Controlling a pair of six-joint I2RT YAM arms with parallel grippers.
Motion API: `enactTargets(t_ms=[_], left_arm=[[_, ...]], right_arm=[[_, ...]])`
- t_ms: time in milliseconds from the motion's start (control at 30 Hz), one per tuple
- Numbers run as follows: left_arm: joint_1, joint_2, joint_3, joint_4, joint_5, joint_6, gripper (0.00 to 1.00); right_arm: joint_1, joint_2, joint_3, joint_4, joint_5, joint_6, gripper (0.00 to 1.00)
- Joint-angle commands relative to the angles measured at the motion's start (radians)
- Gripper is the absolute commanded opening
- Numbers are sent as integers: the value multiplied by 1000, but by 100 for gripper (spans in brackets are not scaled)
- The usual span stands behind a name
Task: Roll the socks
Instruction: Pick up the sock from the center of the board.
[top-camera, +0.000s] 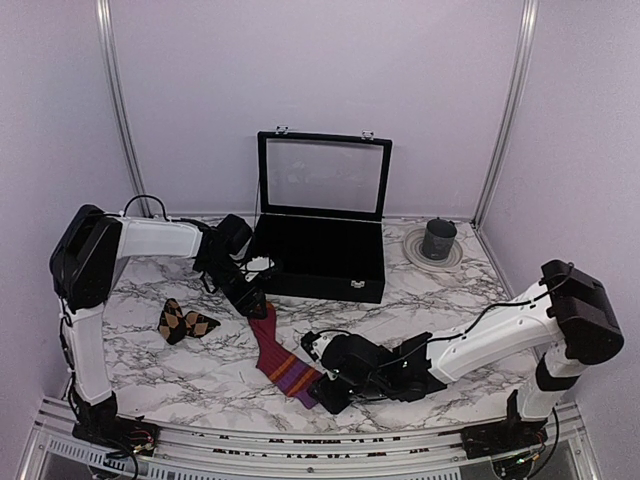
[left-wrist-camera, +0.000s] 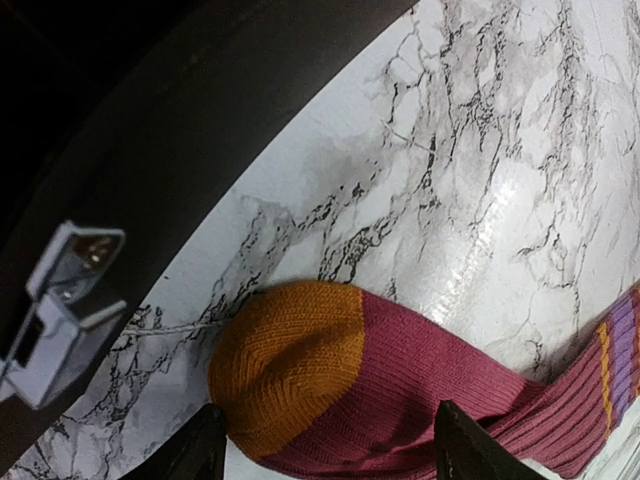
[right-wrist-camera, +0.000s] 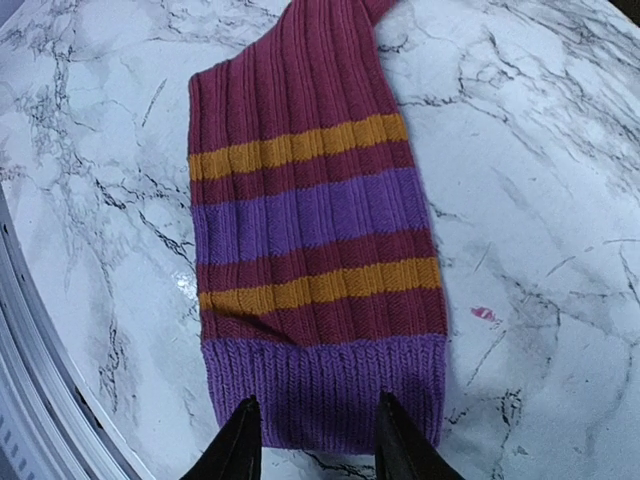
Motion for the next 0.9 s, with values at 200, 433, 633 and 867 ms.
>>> enactTargets(t_ms=[200,433,633,867], left_arm=[[-10,34,14,-77,-6,-22,52],[-38,4,3,-123,86,9,16],[-41,-56,10,-139,138,-11,0],[-41,-133,24,-163,213,-31,0]], right_arm=[[7,-123,-41,9,44,0,31],[7,-158,-102,27,52,48,31],[7,-152,-183,110,-12,121,56],[7,-129,-223,189,-69,165,58]])
